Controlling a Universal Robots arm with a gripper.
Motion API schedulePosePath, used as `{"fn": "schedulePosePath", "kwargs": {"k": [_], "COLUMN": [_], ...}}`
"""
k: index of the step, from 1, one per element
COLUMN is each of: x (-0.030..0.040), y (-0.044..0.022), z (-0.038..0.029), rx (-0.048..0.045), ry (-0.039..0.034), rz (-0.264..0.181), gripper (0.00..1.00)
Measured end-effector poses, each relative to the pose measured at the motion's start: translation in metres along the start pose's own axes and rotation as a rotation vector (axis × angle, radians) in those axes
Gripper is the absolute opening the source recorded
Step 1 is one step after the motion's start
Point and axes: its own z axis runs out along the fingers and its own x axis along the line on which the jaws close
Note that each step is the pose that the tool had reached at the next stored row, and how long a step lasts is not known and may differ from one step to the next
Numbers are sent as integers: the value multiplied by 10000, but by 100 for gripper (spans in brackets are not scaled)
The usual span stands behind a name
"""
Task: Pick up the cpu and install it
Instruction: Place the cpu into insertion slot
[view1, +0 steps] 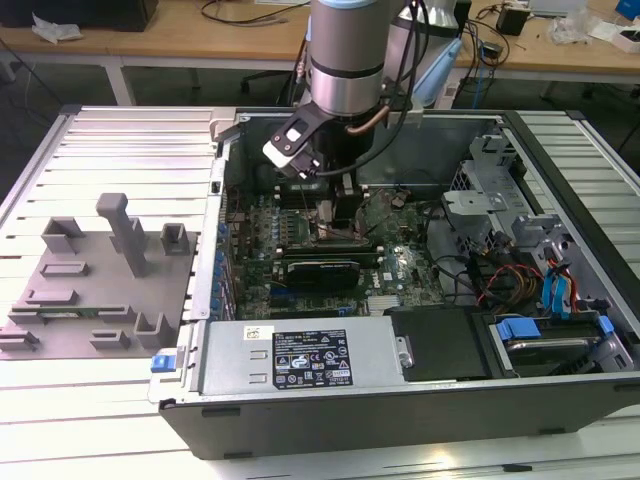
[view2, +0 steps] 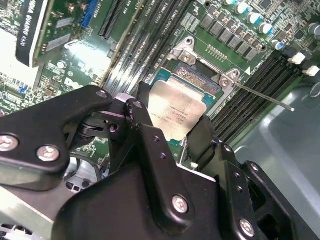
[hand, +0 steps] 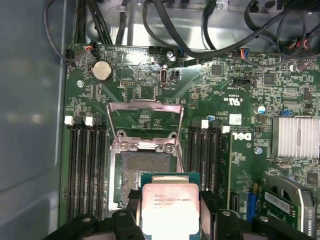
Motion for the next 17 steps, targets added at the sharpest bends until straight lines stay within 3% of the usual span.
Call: {"fn": "schedulePosePath", "kwargs": {"k": [11,17], "x": [16,24], "y": [3,65], "z": [23,72], "rx": [2,0], "ry": [-4,0], "rz": [38,41], "gripper": [55,55]}}
